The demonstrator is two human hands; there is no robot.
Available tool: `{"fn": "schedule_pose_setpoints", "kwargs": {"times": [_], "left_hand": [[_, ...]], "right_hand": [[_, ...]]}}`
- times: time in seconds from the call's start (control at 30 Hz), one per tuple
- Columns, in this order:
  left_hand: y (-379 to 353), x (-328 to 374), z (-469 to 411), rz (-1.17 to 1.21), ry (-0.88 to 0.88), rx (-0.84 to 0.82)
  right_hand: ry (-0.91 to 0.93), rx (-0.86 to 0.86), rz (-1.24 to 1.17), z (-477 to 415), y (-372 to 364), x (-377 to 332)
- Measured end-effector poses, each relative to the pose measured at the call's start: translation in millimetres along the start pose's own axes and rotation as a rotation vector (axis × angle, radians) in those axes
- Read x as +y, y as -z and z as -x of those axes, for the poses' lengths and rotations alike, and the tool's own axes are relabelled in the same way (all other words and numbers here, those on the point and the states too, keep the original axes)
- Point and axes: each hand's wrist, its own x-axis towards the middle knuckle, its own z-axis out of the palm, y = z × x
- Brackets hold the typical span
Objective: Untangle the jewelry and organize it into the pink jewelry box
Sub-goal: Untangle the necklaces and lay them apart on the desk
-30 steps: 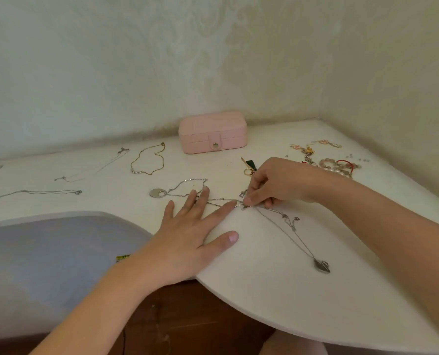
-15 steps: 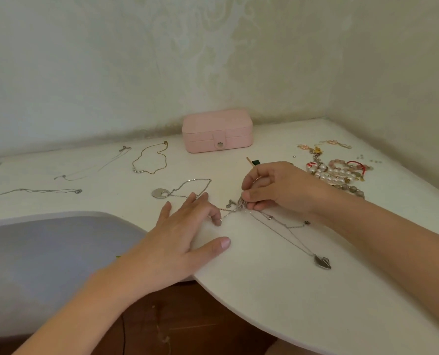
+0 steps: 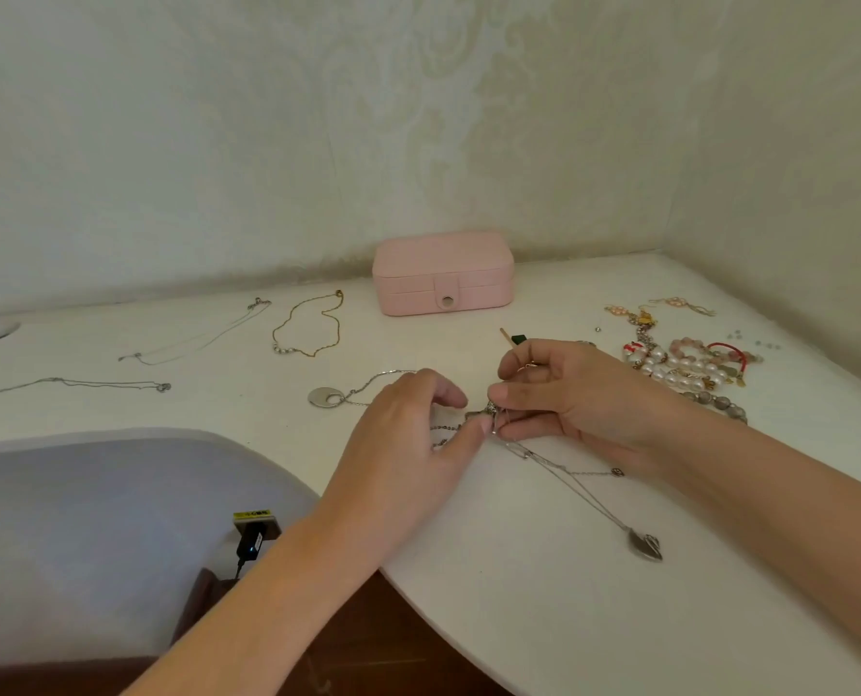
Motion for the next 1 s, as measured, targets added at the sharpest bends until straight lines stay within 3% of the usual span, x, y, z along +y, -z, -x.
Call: {"fn": "schedule_pose_setpoints", "kwargs": {"times": [0.23,0.5,0.7,0.9,1.0], "left_hand": [[-1,7,-11,0.481,0.145,-0.084],[-1,-1,-13,0.588,0.199,-0.117],[5,2,-12,0.77,0.195,-0.226],[7,-1,-11,0.722,0.197,-0.164],[7,1,-12,0.768,0.181,-0.143]], "right_hand": [[0.043,0.013,-0.008,2,0,-1],[0.057,-0.066,0.046,3,1,-8],[0.225,-0.018,0.41,8,-7,-12],[0.302,0.097,0.613,10,-12,-9],[0.246,0.063,0.549,9,-11,-10]]}}
